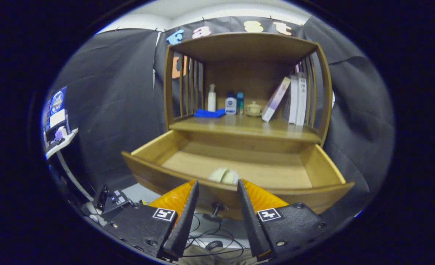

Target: Pull open the drawer, take out the items inside it, and place them on the countertop above the cabinet.

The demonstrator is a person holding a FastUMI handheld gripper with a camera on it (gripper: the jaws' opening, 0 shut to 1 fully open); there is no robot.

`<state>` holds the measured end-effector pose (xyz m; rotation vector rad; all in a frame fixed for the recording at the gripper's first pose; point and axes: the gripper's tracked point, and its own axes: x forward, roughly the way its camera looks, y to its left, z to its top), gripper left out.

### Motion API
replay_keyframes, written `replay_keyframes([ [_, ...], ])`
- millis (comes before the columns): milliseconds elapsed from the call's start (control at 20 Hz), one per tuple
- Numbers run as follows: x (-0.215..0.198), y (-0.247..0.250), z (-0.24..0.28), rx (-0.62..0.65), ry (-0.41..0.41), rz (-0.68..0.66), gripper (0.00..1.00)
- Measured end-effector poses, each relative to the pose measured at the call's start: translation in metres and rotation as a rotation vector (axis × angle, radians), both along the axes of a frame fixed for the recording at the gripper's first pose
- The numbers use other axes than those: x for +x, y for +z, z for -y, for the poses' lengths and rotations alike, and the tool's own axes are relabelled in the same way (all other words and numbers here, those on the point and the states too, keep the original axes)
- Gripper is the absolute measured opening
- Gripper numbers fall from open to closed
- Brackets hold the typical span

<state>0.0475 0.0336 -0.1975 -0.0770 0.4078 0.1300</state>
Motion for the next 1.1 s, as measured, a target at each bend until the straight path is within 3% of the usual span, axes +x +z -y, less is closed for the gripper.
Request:
replay_keyframes([
  [200,0.031,0.012,-0.015,0.034,0.071,-0.08,0.67],
  [550,0.079,-0.027,-0.004,-0.047,0.011,-0.298,0.67],
  [1100,0.102,-0.089,-0.001,-0.077,-0.013,-0.562,0.61],
])
